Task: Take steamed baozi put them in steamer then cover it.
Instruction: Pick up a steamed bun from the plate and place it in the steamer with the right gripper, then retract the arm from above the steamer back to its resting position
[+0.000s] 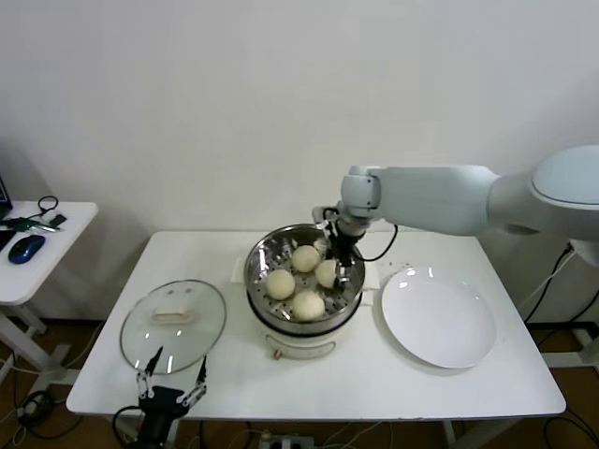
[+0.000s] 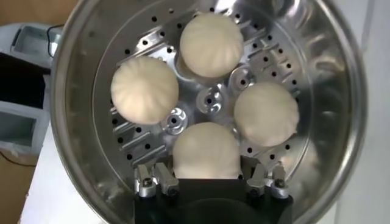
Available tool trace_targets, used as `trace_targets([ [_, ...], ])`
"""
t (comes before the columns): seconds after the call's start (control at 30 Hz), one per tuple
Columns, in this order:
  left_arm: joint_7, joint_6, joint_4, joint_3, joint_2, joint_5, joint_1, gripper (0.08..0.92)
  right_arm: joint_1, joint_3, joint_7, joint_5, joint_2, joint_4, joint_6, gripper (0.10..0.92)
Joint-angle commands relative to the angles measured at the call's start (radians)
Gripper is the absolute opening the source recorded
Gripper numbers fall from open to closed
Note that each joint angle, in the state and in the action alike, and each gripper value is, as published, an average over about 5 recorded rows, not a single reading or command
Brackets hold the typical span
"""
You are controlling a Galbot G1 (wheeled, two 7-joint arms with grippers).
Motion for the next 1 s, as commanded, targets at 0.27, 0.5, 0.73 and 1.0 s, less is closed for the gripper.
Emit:
trace_targets([
  [0.27, -0.001, 0.0, 0.008, -0.002, 0.001, -0.007, -0.004, 0.823, -0.019, -0.011, 0.002, -0.05, 0.014, -0.003, -0.014, 0.731],
  [0.5, 0.0, 0.001, 0.006, -0.004, 0.002, -0.008, -0.005, 0.823, -0.011, 0.009, 0.002, -0.032, -0.002, 0.013, -0.017, 0.813],
  [0.73, 0.0, 0.002, 0.002, -0.004, 0.003, -0.005, -0.007, 0.823, 0.03, 0.066, -0.038, -0.046, -0.057, 0.024, -0.006, 0.823],
  [1.0, -0.001, 0.005, 0.011, -0.003, -0.005, 0.019, -0.027, 0.823, 0.057, 0.189, -0.005, -0.036, -0.224, 0.084, 0.063, 0.823],
])
